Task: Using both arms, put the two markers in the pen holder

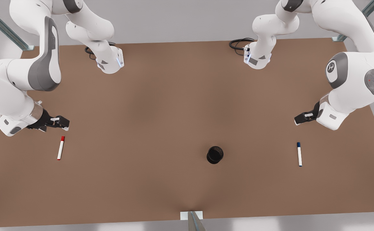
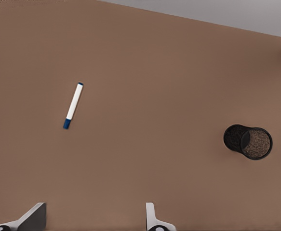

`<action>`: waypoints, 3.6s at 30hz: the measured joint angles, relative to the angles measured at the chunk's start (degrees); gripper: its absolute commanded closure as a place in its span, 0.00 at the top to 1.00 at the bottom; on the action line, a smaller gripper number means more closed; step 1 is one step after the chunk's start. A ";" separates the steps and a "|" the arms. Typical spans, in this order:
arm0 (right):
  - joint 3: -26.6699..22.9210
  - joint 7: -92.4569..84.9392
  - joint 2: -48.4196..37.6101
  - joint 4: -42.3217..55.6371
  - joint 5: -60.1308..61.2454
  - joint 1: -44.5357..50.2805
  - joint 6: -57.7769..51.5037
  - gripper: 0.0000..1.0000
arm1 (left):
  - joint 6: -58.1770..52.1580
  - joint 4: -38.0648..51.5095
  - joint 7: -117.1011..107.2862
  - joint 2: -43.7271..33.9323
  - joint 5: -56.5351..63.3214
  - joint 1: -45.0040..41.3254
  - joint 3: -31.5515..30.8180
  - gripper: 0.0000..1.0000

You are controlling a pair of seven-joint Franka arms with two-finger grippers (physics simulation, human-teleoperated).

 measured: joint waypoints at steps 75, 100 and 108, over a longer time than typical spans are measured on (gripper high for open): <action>0.44 -20.37 33.44 -8.06 -3.40 -19.74 31.88 0.21 | 41.03 1.47 35.61 39.63 2.76 13.01 0.16 0.35; 18.15 -9.56 9.05 0.56 -0.76 -20.55 7.18 0.21 | 23.07 1.68 38.80 22.19 -3.75 14.91 -5.53 0.21; 20.21 -4.80 6.30 -1.26 -1.03 -18.97 4.24 0.21 | 20.25 2.20 46.61 21.55 -15.15 14.32 -22.49 0.21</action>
